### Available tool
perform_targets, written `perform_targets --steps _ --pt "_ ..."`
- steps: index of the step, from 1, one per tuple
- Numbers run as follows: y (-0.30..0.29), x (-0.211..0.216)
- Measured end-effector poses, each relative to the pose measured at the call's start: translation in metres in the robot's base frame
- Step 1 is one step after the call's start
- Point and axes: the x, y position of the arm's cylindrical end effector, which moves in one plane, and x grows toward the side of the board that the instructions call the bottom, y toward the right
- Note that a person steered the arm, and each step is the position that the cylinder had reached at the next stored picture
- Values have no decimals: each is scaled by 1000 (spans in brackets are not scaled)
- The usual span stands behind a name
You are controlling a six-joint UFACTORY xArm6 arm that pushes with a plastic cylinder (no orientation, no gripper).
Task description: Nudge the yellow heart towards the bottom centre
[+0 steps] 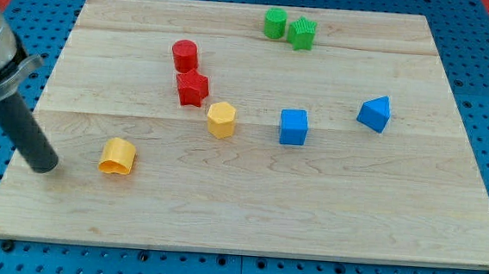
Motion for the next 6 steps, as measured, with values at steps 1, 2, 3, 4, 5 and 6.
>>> perform_targets --steps 1,2,3,4,5,6 --pt "91 -6" --pt "179 1" --pt "149 4" --pt "74 -14" --pt "99 -48" --pt "171 -43"
